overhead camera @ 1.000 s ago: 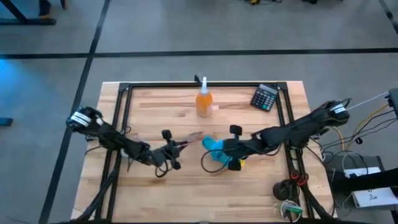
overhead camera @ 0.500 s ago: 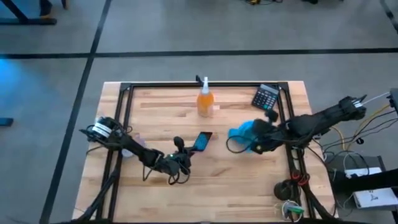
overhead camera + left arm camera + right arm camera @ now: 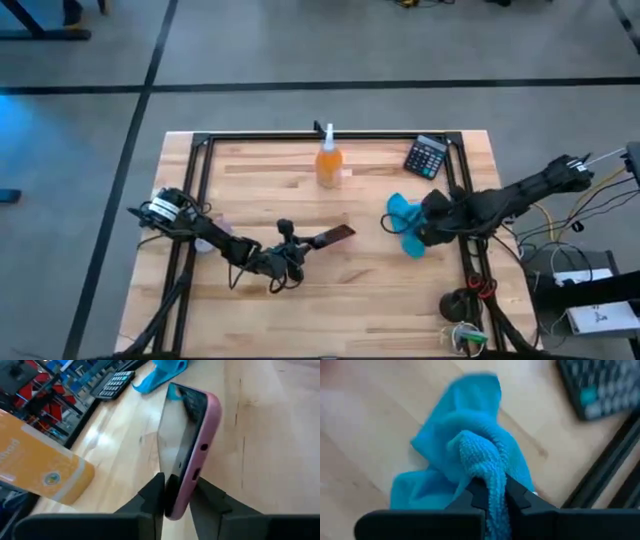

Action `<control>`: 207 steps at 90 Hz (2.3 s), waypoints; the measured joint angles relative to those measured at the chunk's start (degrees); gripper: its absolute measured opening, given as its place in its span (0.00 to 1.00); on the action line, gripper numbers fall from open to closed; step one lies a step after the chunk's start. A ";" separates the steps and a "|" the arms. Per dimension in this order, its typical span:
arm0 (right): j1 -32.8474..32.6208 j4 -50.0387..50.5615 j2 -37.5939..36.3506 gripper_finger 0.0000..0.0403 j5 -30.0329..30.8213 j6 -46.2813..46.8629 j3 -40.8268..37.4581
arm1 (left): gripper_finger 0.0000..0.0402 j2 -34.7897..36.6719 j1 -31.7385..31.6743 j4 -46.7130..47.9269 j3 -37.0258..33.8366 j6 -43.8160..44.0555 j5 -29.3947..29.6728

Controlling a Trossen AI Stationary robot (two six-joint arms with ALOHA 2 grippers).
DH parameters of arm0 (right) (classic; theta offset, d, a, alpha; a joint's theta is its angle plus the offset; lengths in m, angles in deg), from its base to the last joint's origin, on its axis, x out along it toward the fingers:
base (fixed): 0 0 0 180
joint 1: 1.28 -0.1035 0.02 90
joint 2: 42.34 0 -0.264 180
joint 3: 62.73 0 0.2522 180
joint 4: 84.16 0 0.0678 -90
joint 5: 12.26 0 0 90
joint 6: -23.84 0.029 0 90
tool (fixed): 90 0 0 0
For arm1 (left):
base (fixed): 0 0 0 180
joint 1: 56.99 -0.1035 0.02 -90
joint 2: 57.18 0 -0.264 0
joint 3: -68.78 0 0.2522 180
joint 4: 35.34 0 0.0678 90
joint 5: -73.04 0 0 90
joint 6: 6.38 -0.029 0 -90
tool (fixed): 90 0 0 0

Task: Apply microfiber cloth
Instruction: Wipe the front of the pink cellphone using microfiber cloth, then return to Home Position

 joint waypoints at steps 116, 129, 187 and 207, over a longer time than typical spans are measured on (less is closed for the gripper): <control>7.28 -1.68 3.18 0.51 4.58 -10.10 6.99 | 0.47 0.00 -1.36 6.46 -0.28 11.42 -0.54; 7.28 -4.19 3.20 0.49 5.16 -9.99 7.27 | 0.55 0.75 -1.47 8.89 -0.29 15.57 -0.44; 6.56 -22.74 8.69 0.52 3.39 -17.51 6.99 | 0.62 15.99 -16.51 35.32 -0.43 28.31 -20.61; 6.51 -24.27 12.01 0.51 3.52 -19.77 6.99 | 0.62 27.41 -19.29 55.12 -0.69 28.21 -21.01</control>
